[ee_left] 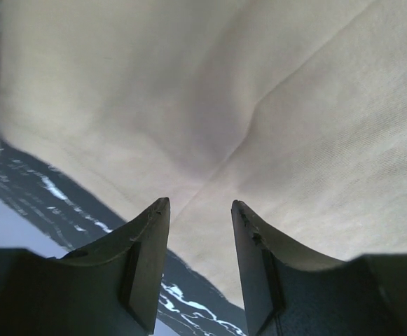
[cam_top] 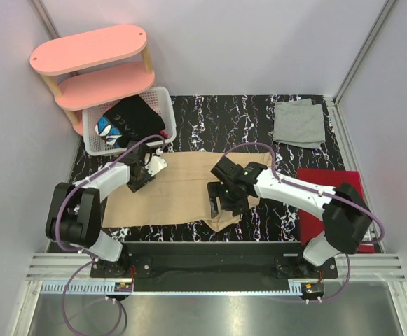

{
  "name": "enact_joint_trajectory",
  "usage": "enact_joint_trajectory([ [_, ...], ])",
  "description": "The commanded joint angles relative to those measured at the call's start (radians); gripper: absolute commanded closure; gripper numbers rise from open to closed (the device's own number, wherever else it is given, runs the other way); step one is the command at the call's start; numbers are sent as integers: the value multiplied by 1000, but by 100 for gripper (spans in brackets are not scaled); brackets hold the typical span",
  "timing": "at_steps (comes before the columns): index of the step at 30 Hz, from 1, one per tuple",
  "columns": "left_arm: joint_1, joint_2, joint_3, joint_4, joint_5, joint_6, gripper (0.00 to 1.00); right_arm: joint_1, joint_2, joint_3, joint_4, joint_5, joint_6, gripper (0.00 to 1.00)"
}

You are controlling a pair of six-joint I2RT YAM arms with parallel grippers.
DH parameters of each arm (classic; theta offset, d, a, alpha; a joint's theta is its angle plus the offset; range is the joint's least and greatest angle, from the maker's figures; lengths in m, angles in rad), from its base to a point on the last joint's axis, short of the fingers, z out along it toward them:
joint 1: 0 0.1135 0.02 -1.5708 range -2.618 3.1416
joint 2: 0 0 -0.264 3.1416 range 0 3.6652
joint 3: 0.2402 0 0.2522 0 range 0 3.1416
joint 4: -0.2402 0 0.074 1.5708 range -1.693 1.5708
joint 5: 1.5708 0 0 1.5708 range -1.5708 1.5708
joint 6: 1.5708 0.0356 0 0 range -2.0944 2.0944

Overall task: Fold and stack the t-shirts
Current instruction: Fold the tshirt

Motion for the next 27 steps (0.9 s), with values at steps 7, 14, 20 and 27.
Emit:
enact_joint_trajectory([
  [7, -4, 45, -41, 82, -22, 4, 55, 13, 139, 51, -29, 35, -35, 35],
  [14, -4, 36, -79, 111, -28, 22, 55, 13, 88, 83, -136, 94, -33, 100],
  [20, -4, 50, -116, 145, -34, 30, 55, 13, -39, 32, -277, 104, 20, 99],
  [27, -4, 43, -124, 151, -37, 47, 55, 13, -186, -107, -435, 56, 82, 94],
])
